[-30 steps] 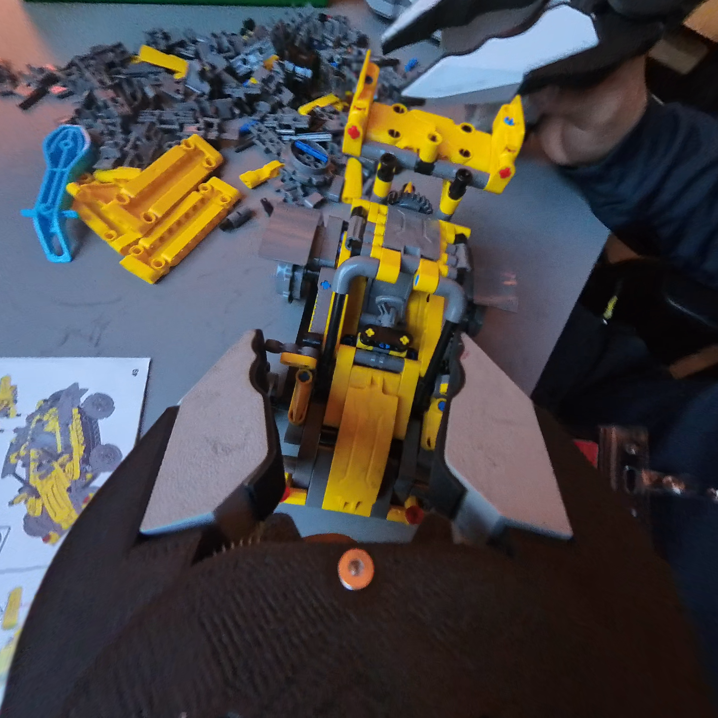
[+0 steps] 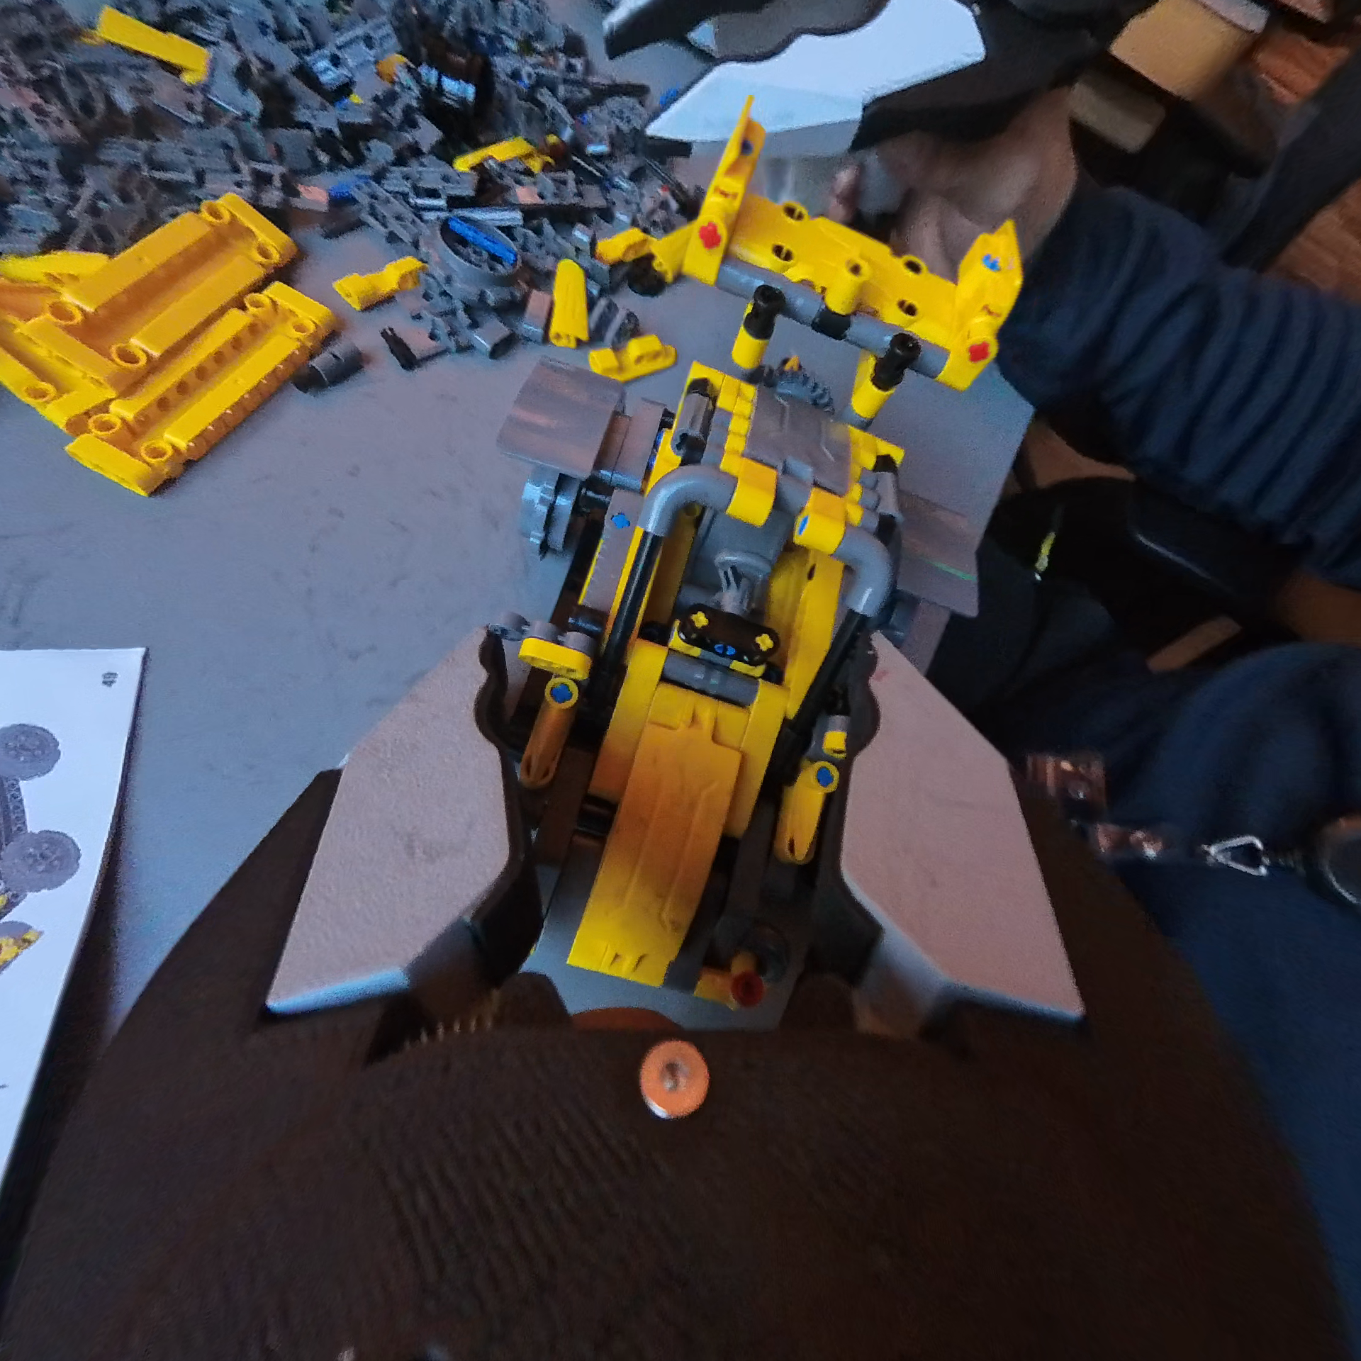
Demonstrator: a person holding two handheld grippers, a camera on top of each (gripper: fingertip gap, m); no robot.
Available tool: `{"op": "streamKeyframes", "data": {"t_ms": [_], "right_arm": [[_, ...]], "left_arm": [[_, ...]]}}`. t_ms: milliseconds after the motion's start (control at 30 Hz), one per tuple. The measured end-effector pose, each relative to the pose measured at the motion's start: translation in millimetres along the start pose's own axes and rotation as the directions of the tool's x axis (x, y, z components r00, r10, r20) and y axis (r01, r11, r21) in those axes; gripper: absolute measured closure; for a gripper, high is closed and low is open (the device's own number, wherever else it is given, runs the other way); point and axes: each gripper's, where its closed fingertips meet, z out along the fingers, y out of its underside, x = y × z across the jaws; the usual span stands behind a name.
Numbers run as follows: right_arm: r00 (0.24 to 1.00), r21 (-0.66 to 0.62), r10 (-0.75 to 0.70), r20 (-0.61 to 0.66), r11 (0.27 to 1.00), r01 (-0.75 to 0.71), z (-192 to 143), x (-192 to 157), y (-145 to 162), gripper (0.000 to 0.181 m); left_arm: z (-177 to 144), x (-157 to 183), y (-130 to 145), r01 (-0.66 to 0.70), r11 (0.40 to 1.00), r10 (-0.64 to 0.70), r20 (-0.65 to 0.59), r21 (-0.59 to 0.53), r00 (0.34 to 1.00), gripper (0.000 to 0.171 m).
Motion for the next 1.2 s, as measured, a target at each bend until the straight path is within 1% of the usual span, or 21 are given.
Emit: {"op": "streamKeyframes", "data": {"t_ms": [133,433,567,633,700,733,800,900,933,967,1000,1033,1067,1100,1133,1200], "right_arm": [[1.0,-0.002,-0.003,-0.001,1.0,0.003,0.3,-0.3,0.2,0.156],[1.0,0.003,0.004,0.001,1.0,-0.004,-0.9,0.1,-1.0,0.158],[1.0,-0.009,0.008,-0.004,1.0,-0.008,-0.4,1.1,0.8,0.16],[1.0,-0.008,0.006,-0.008,1.0,-0.006,-0.5,1.6,0.5,0.16],[1.0,-0.009,0.006,-0.013,1.0,-0.006,-0.7,2.5,0.8,0.16],[1.0,-0.009,0.007,-0.014,1.0,-0.007,-0.8,2.8,0.8,0.16],[1.0,-0.006,0.008,-0.02,1.0,-0.008,-1.6,3.9,0.4,0.16],[1.0,-0.002,0.014,-0.024,1.0,-0.014,-2.2,5.2,-0.1,0.16],[1.0,-0.002,0.015,-0.027,1.0,-0.015,-2.2,5.9,-0.1,0.161],[0.999,-0.004,0.016,-0.029,1.0,-0.017,-2.1,6.4,0.1,0.16],[0.999,-0.005,0.018,-0.03,1.0,-0.018,-2.1,6.6,0.3,0.16],[0.999,-0.006,0.019,-0.03,1.0,-0.019,-1.9,6.7,0.4,0.161],[0.999,-0.006,0.019,-0.029,1.0,-0.019,-1.8,6.6,0.3,0.161],[0.999,-0.005,0.018,-0.029,1.0,-0.018,-1.7,6.4,0.0,0.161],[0.999,-0.004,0.016,-0.029,1.0,-0.016,-1.7,6.1,-0.2,0.161],[1.0,-0.005,0.012,-0.029,1.0,-0.012,-1.7,5.5,-0.3,0.161]], "left_arm": [[3.2,-0.9,-3.3,0.018,0.999,-0.019,0.032,0.029,0.999,0.081],[5.5,-2.0,-5.7,0.036,0.998,-0.039,0.052,0.051,0.998,0.085],[9.4,-6.2,-9.1,0.116,0.99,-0.126,0.139,0.082,0.982,0.085],[11.7,-5.1,-11.4,0.122,0.987,-0.138,0.165,0.105,0.977,0.085],[12.7,-3.7,-13.5,0.116,0.986,-0.134,0.163,0.117,0.977,0.084],[11.9,-2.6,-14.9,0.114,0.986,-0.132,0.155,0.124,0.979,0.086],[5.5,-2.1,-19.6,0.154,0.977,-0.174,0.134,0.146,0.976,0.085],[-19.6,-5.4,-36.1,0.203,0.954,-0.232,0.114,0.219,0.966,0.082],[-32.0,-12.5,-41.1,0.191,0.952,-0.231,0.149,0.241,0.961,0.082],[-45.9,-24.5,-44.8,0.17,0.951,-0.227,0.212,0.257,0.951,0.081],[-60.7,-41.0,-46.6,0.141,0.955,-0.218,0.295,0.26,0.93,0.079],[-75.5,-62.3,-44.7,0.125,0.961,-0.216,0.39,0.245,0.895,0.076],[-89.5,-84.6,-39.5,0.137,0.966,-0.228,0.471,0.22,0.852,0.076],[-101.7,-104.6,-34.1,0.16,0.966,-0.246,0.525,0.205,0.815,0.078],[-110.8,-121.9,-28.5,0.177,0.965,-0.257,0.558,0.195,0.789,0.078],[-119.3,-152.1,-11.1,0.232,0.959,-0.283,0.6,0.162,0.748,0.078]]}}
